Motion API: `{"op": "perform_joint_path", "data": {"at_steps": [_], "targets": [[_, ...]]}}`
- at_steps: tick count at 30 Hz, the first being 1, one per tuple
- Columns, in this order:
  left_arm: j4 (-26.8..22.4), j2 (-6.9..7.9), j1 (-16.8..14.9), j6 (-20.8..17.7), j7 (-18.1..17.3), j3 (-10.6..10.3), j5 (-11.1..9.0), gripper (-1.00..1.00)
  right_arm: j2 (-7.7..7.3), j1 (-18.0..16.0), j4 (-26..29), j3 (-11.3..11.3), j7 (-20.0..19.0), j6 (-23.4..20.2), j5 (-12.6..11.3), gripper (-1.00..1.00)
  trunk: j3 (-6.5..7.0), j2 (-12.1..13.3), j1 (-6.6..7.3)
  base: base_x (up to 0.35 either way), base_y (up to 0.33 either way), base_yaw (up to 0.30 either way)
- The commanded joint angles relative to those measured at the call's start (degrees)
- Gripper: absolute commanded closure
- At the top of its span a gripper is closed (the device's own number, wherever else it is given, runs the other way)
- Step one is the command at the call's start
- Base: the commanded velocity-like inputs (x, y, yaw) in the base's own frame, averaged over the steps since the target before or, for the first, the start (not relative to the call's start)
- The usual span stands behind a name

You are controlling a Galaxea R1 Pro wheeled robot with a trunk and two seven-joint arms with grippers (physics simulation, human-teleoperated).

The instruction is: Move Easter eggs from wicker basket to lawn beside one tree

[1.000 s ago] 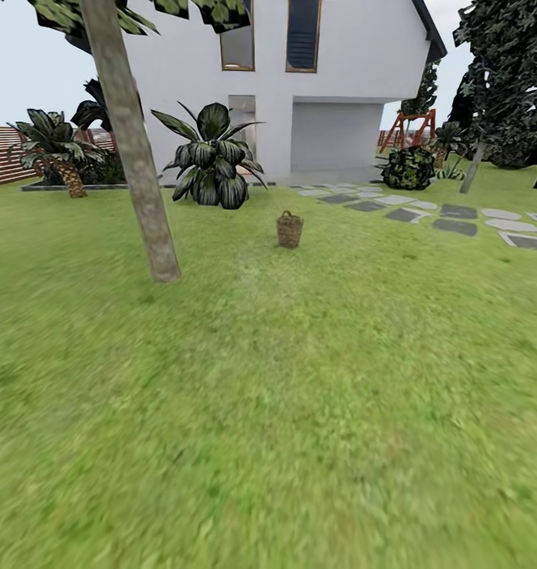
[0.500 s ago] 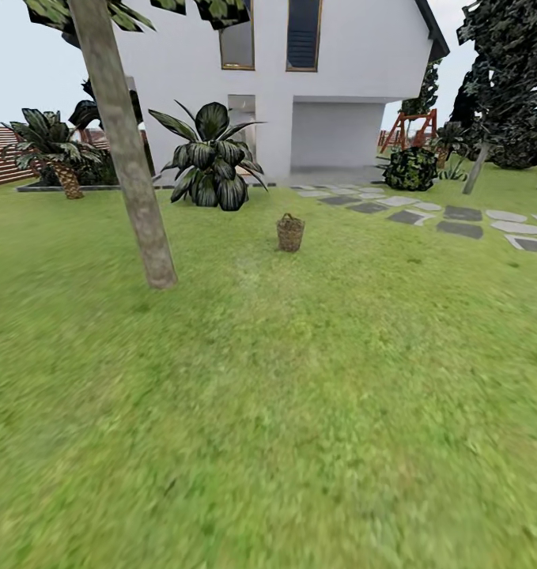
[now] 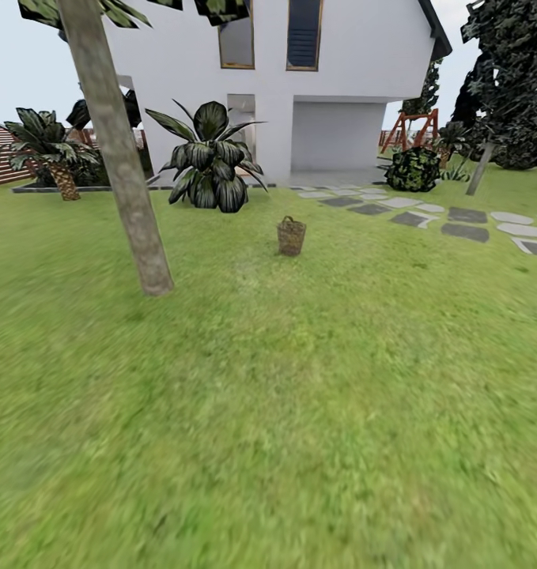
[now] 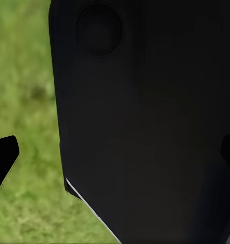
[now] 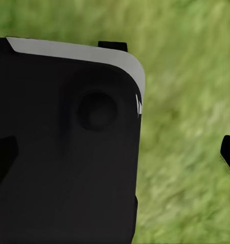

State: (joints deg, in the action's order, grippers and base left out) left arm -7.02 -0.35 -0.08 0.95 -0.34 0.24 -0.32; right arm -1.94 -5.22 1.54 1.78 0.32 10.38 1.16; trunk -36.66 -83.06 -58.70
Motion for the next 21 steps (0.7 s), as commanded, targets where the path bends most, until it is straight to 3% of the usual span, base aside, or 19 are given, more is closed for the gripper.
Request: {"op": "perform_joint_path", "data": {"at_steps": [1, 21], "targets": [[0.0, 0.00, 0.0, 0.1, -0.1, 0.0, 0.0, -1.00, 0.00, 0.0, 0.0, 0.2, 0.0, 0.2, 0.1, -1.00, -0.04, 0.0, -0.03, 0.338, 0.000, 0.000], [0.0, 0.00, 0.0, 0.1, 0.0, 0.0, 0.0, -1.00, 0.00, 0.0, 0.0, 0.2, 0.0, 0.2, 0.1, -1.00, -0.04, 0.0, -0.03, 0.338, 0.000, 0.000]]}}
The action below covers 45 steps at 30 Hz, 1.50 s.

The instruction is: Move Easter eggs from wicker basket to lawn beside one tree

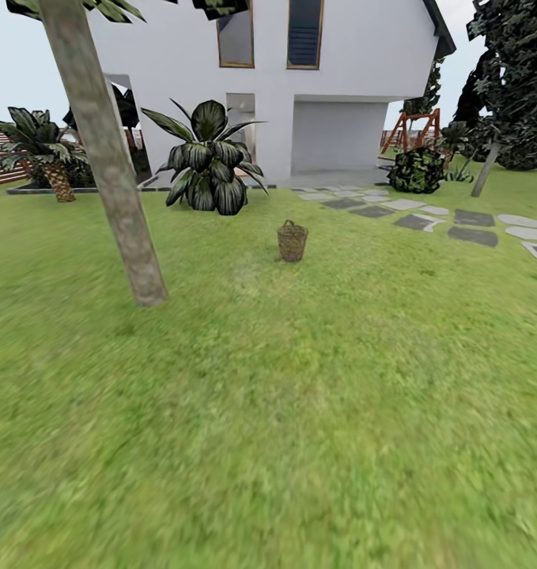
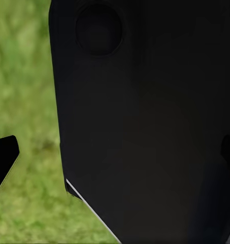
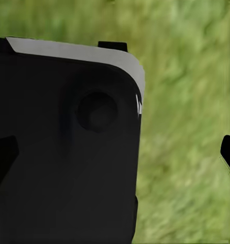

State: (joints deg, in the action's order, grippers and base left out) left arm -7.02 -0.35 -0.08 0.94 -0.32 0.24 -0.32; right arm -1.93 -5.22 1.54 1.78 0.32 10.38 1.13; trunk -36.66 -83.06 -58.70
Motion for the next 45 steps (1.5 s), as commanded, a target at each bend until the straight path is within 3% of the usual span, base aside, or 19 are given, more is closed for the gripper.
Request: {"op": "perform_joint_path", "data": {"at_steps": [1, 45], "targets": [[0.0, 0.00, 0.0, 0.1, 0.0, 0.0, 0.0, -1.00, -0.02, 0.0, 0.0, 0.2, 0.0, 0.2, 0.1, -1.00, -0.04, 0.0, -0.03, 0.337, 0.000, 0.000], [0.0, 0.00, 0.0, 0.1, 0.0, 0.0, 0.0, -1.00, 0.08, 0.0, -0.2, 0.1, 0.0, 0.1, 0.1, -1.00, -0.04, 0.0, -0.03, 0.328, 0.000, 0.000]]}}
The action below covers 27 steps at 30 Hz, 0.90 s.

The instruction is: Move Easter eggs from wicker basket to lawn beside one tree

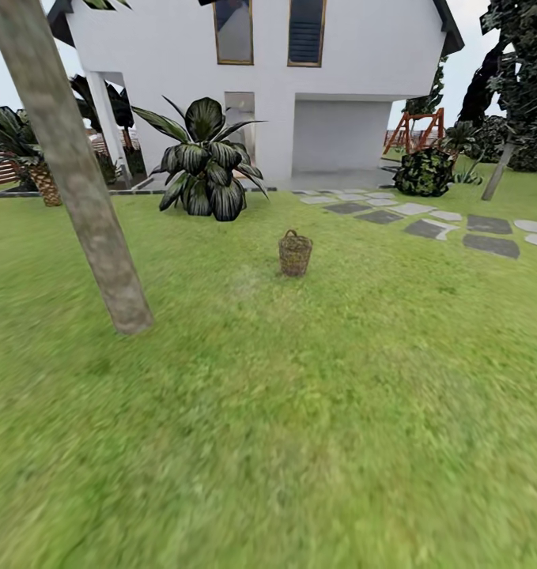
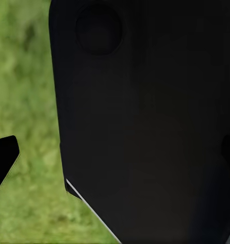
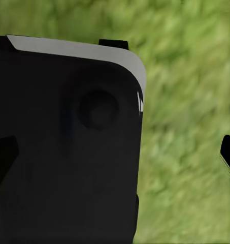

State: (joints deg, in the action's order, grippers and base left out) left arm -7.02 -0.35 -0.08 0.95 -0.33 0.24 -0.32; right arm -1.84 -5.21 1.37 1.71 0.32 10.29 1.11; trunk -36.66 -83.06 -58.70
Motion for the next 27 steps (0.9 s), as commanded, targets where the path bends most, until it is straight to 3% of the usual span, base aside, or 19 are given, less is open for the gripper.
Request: {"op": "perform_joint_path", "data": {"at_steps": [1, 8, 17, 27], "targets": [[0.0, 0.00, 0.0, 0.1, 0.0, 0.0, 0.0, -1.00, -0.01, 0.0, 0.0, 0.1, 0.0, 0.2, 0.1, -1.00, -0.04, 0.0, -0.03, 0.324, 0.000, 0.000], [0.0, 0.00, 0.0, 0.1, 0.0, 0.0, 0.0, -1.00, -0.01, 0.0, 0.0, 0.2, 0.0, 0.2, 0.1, -1.00, -0.23, 0.0, -0.03, 0.324, 0.000, -0.040], [0.0, 0.00, 0.0, 0.1, 0.0, 0.0, 0.0, -1.00, -0.01, 0.0, 0.0, 0.2, 0.0, 0.2, 0.0, -1.00, -0.67, 0.0, -0.03, 0.324, 0.000, -0.191], [0.0, 0.00, 0.0, 0.1, 0.0, 0.0, 0.0, -1.00, 0.03, 0.0, 0.0, 0.0, 0.0, 0.2, -0.2, -1.00, -0.71, 0.0, -0.03, 0.308, 0.000, -0.016]]}}
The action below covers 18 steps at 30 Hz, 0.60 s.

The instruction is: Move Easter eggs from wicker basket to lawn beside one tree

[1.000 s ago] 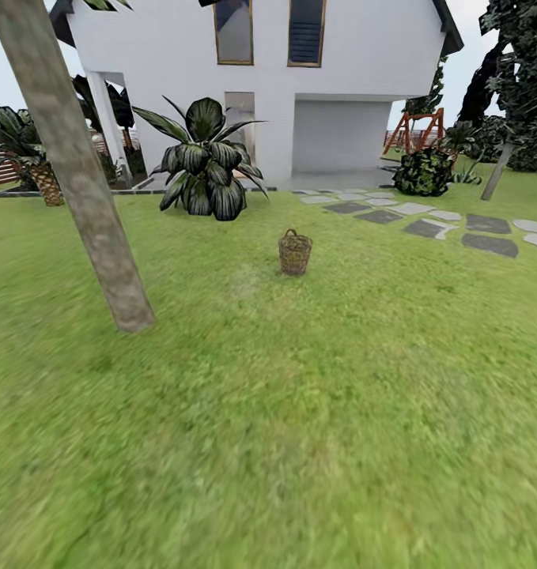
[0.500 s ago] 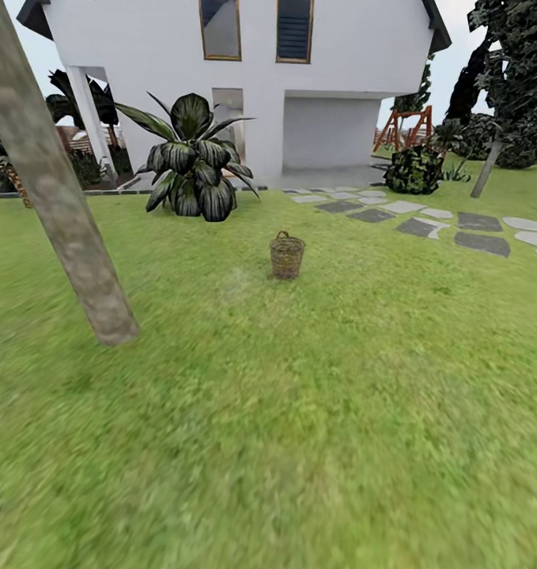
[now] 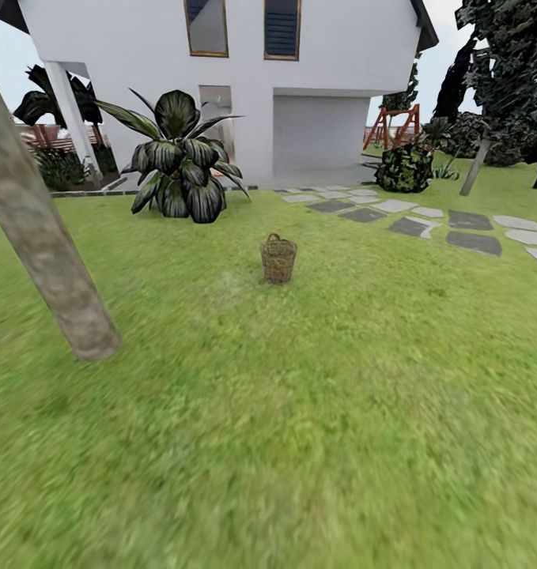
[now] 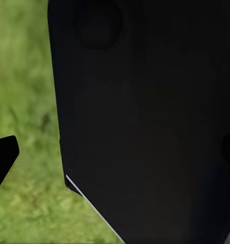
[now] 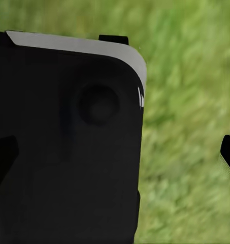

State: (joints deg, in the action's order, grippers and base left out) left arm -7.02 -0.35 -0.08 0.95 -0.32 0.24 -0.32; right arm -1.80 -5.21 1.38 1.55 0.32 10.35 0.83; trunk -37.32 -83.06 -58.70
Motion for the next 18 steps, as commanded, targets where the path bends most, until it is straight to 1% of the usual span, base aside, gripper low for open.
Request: {"op": "perform_joint_path", "data": {"at_steps": [1, 18], "targets": [[0.0, 0.00, 0.0, 0.1, 0.0, 0.0, 0.0, -1.00, 0.00, 0.0, -0.1, 0.1, 0.0, 0.2, 0.1, -1.00, -0.04, 0.0, -0.03, 0.302, 0.000, 0.000], [0.0, -0.01, 0.0, 0.1, 0.0, 0.0, 0.0, -1.00, -0.05, 0.0, -0.1, 0.1, 0.0, 0.2, 0.1, -1.00, -0.04, 0.0, -0.03, 0.291, 0.000, 0.000]]}}
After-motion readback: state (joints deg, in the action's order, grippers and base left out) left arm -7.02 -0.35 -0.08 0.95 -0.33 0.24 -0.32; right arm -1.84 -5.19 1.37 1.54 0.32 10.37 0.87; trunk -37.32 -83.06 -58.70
